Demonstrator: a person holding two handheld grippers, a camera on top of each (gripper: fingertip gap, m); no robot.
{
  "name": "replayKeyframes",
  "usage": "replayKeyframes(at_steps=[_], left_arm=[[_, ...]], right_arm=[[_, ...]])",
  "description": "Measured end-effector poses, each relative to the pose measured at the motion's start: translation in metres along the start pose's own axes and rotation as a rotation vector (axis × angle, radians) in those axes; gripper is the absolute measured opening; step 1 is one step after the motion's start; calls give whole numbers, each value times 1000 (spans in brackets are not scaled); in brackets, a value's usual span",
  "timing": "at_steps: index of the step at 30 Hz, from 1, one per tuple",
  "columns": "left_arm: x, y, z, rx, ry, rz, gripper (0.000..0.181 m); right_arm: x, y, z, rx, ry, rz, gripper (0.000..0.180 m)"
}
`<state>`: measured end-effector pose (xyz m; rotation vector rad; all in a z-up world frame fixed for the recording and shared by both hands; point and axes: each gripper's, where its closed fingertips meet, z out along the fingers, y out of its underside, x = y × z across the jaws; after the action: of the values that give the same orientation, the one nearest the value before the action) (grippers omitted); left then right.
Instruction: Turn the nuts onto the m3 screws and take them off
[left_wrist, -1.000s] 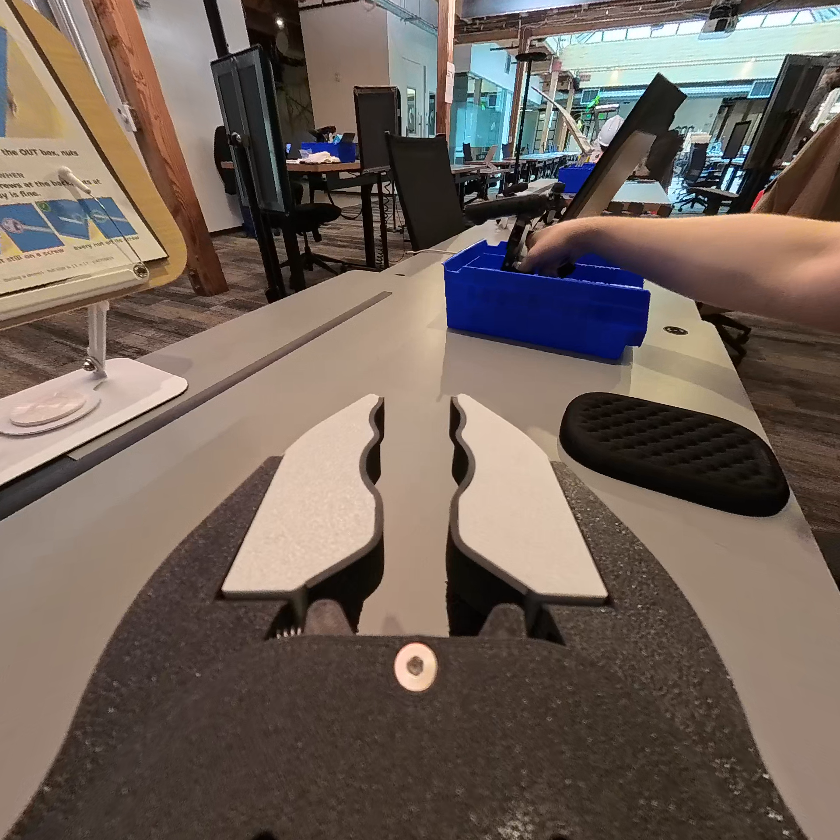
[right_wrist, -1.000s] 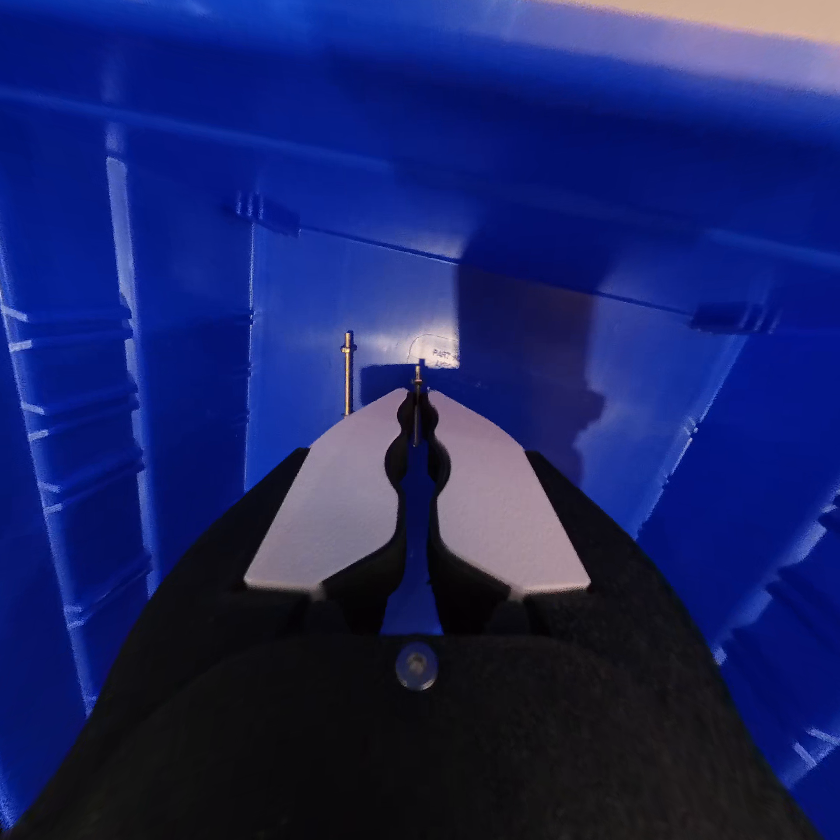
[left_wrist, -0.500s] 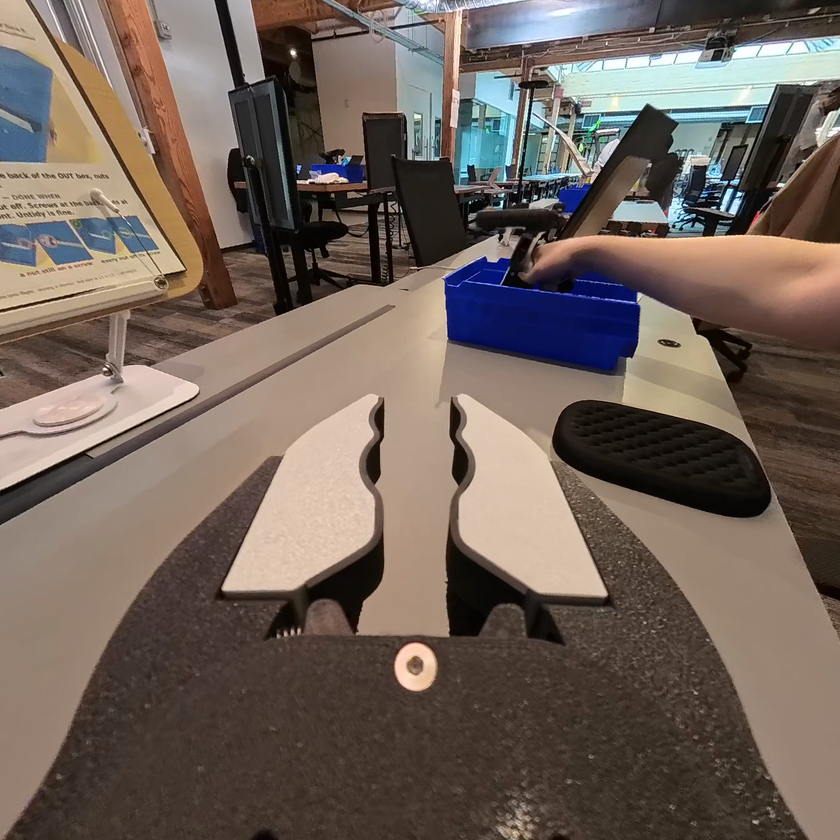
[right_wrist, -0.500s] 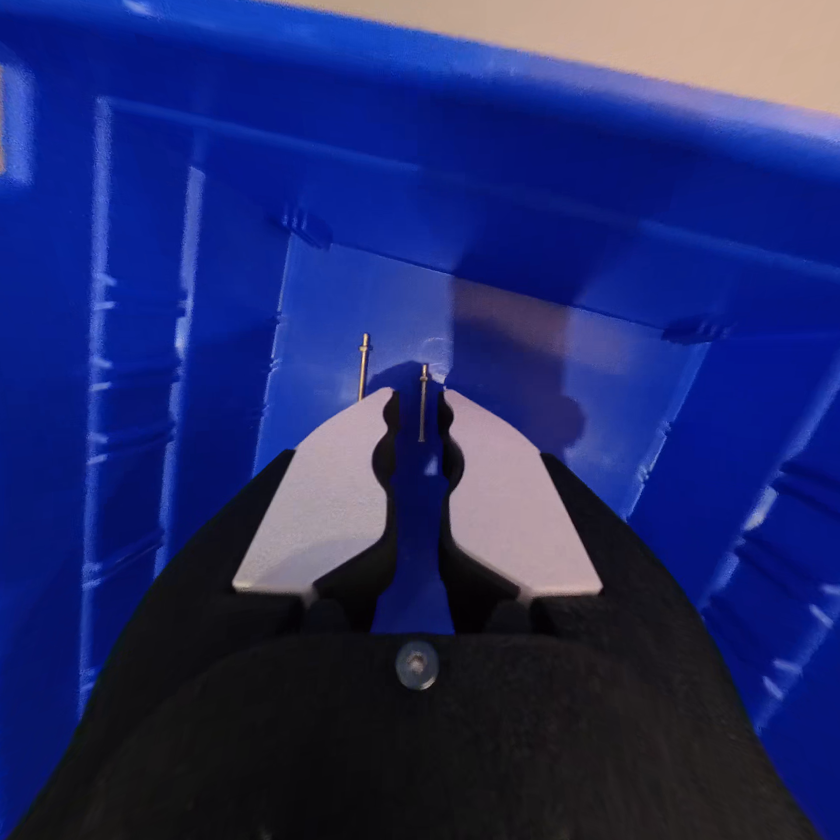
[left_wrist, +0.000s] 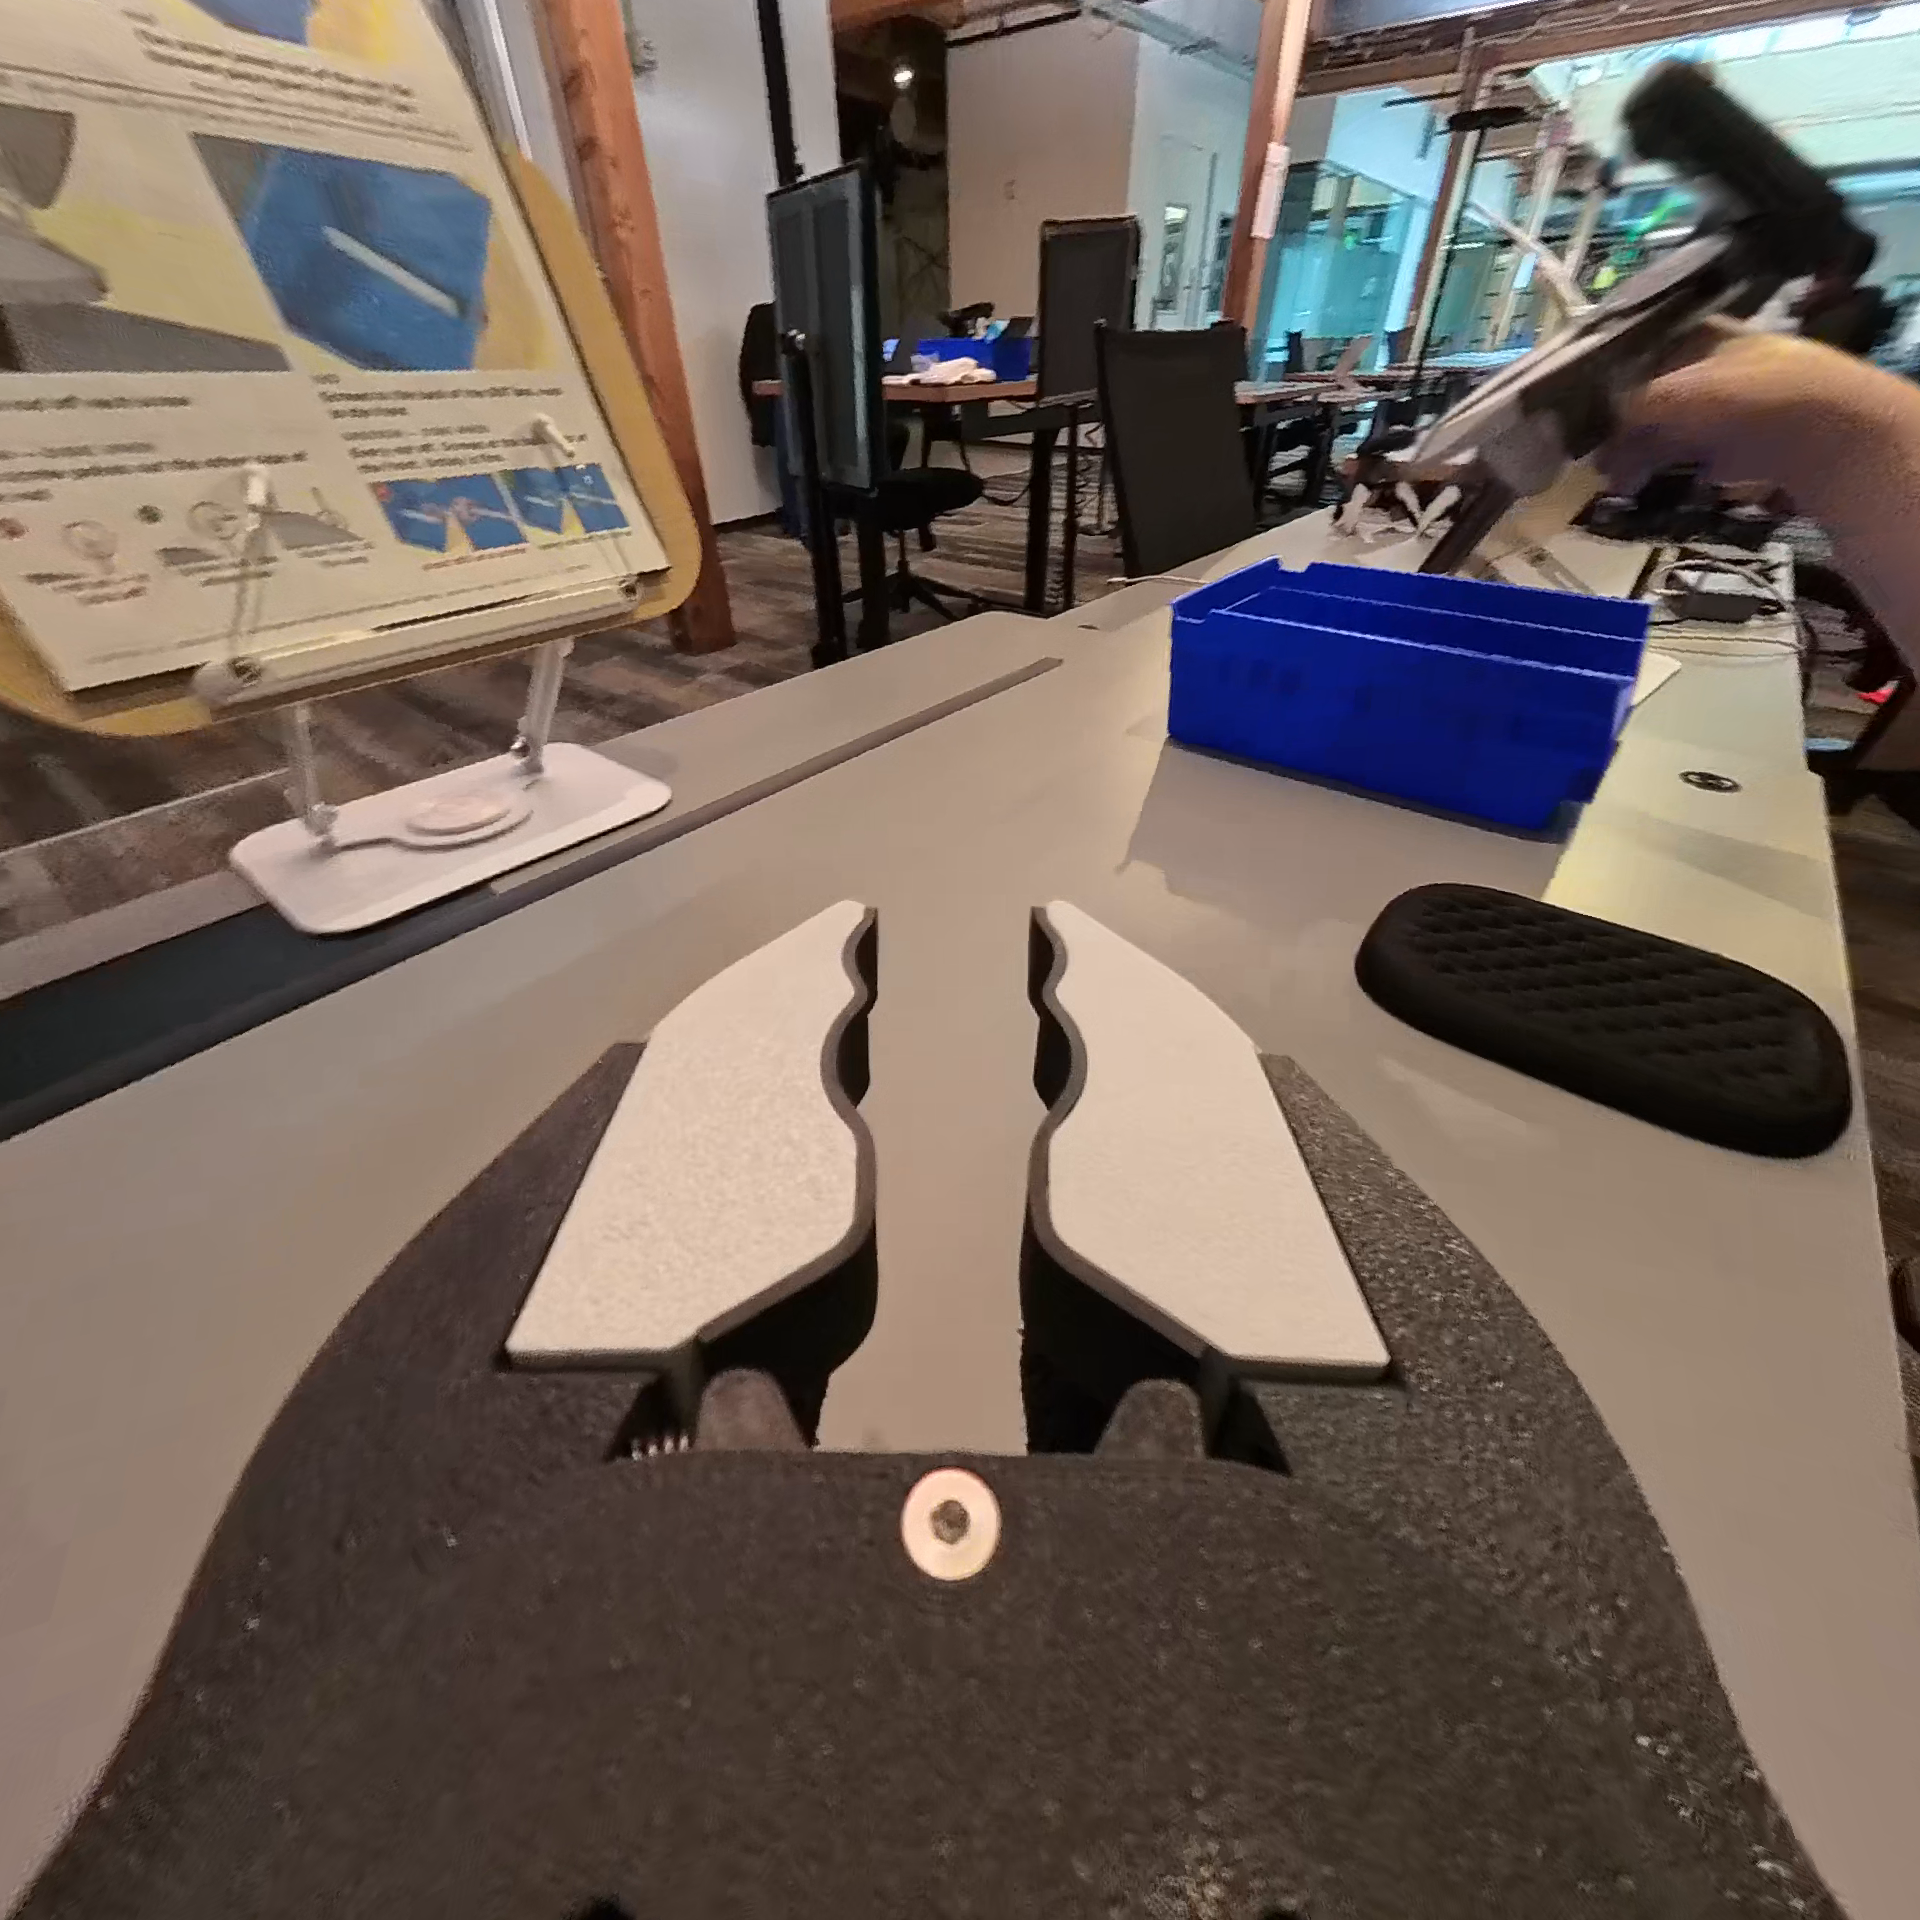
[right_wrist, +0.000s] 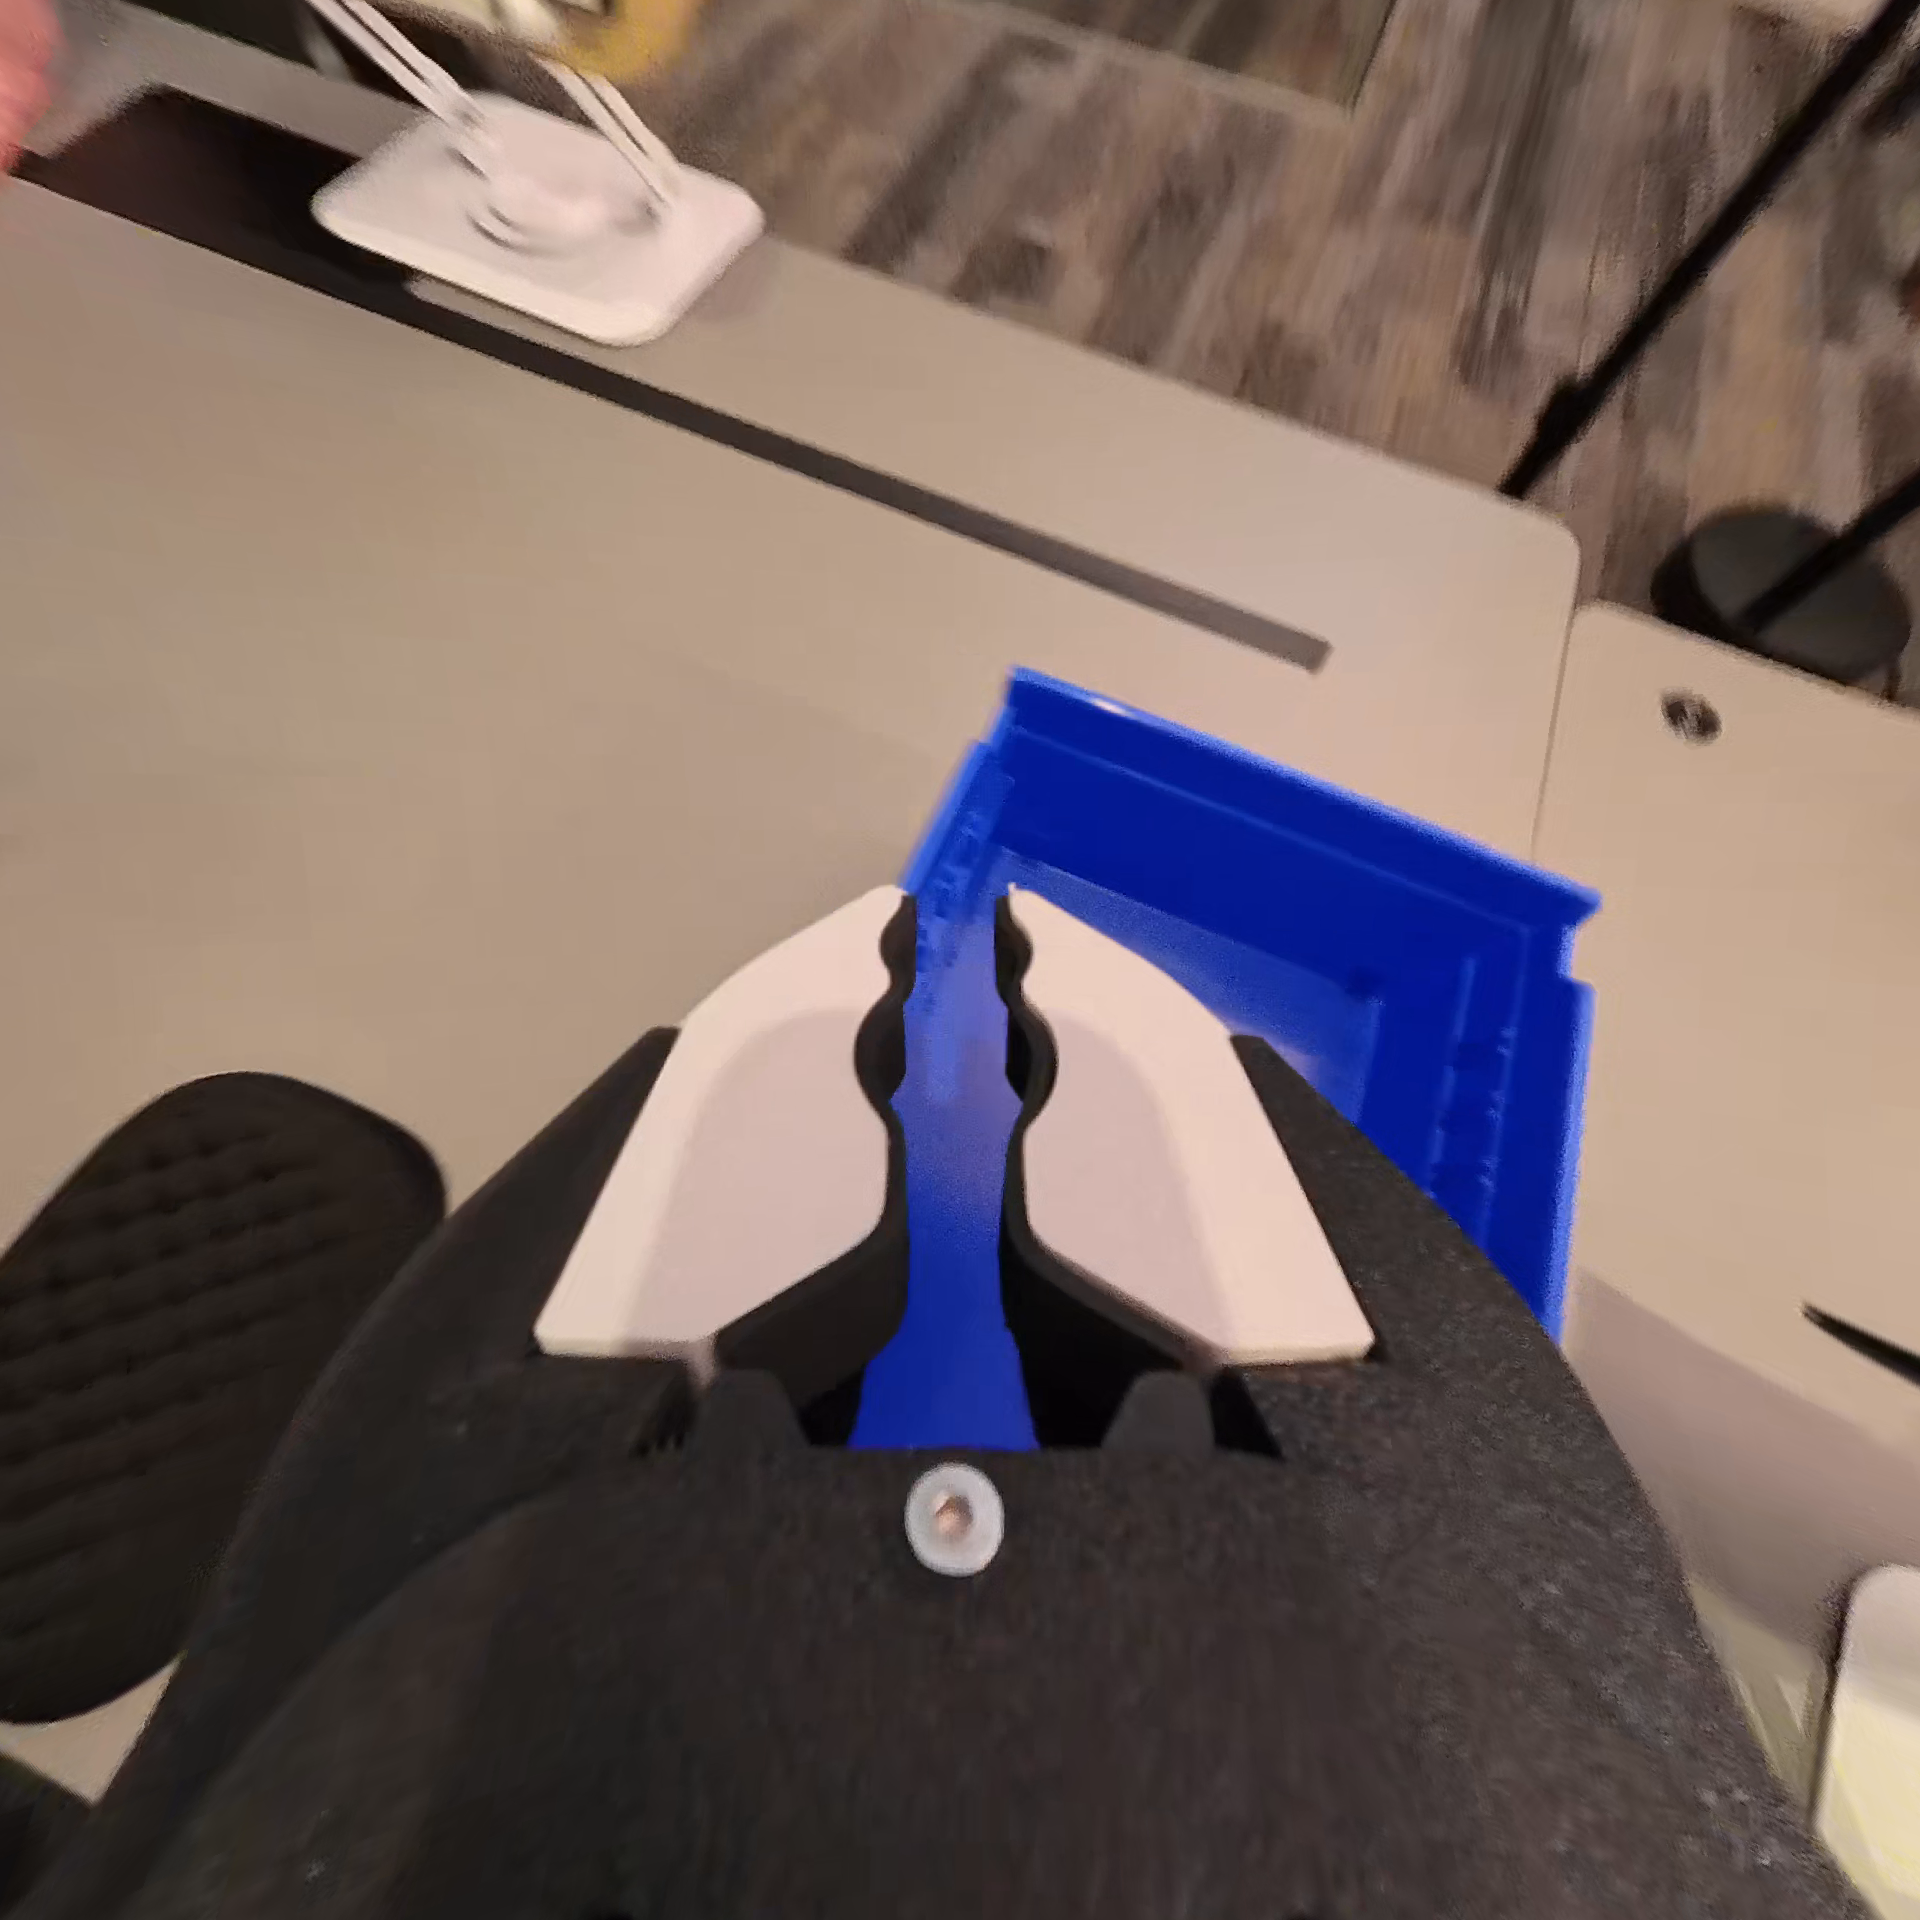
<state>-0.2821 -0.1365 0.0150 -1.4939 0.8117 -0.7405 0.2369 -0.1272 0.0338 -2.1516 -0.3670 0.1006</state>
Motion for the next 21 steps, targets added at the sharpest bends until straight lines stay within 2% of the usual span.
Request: replayKeyframes(at_steps=[4, 9, 17, 21], left_arm=[[-9, 6, -38, -29, -120, -31, 27], [-26, 7, -99, -49, -264, -78, 25], [-75, 1, -212, -176, -535, 11, 23], [-105, -1, -255, -253, -637, 23, 23]], right_arm=[[-65, -20, -15, 141, -118, -44, 14], [-133, -28, -7, 228, -227, -90, 12], [-212, -22, 21, 228, -339, -146, 11], [-236, -21, 26, 218, -375, -164, 11]])
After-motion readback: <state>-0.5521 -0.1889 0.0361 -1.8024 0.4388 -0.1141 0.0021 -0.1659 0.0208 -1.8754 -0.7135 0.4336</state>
